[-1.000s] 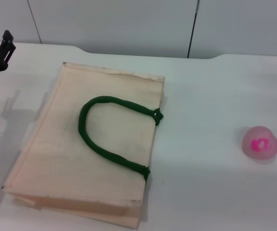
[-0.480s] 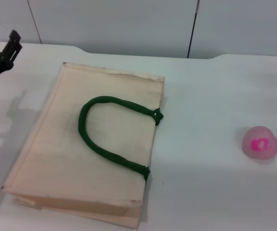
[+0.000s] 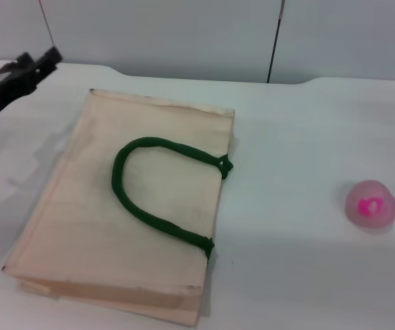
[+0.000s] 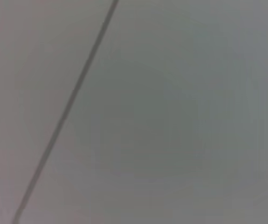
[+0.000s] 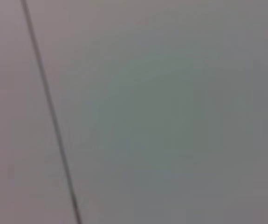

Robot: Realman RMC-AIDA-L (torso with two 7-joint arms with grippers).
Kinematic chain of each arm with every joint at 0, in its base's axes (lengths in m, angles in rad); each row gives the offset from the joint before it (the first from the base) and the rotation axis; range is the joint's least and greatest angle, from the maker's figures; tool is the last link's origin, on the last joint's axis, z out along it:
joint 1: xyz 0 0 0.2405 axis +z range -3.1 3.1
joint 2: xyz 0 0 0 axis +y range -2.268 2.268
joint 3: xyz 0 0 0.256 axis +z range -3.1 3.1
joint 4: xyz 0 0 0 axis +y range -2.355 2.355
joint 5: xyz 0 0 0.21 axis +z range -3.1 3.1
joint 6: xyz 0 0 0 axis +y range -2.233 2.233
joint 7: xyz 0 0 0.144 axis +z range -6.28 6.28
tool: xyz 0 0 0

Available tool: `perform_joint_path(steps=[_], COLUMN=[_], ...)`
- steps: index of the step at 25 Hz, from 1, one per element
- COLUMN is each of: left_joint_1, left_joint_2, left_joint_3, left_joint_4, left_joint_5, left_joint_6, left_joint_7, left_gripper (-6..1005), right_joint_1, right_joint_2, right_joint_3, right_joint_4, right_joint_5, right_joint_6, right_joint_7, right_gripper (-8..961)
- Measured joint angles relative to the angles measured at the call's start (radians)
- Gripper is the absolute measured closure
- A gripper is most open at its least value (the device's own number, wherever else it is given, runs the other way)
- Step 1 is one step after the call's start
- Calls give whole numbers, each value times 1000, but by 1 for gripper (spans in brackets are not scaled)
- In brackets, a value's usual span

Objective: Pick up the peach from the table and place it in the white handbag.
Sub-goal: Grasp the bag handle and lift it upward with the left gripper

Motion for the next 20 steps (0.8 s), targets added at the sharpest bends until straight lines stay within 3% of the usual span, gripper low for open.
perform_joint_path(steps=[8,20], left_joint_1=[-97,-218], left_joint_2=[4,6], left_joint_3=[1,2], left_joint_4=[-177,-222], left_joint_5=[327,687], left_joint_6=[78,74], left_joint_7=[-291,-400], left_gripper=[214,215], right_joint_1=[-13,-15], right_joint_2=[0,2], right_joint_3=[6,8], right_joint_4=[-218,-410], right_joint_5=[-380,-681], right_joint_6=[55,192], right_joint_7=[314,540], right_gripper=[148,147])
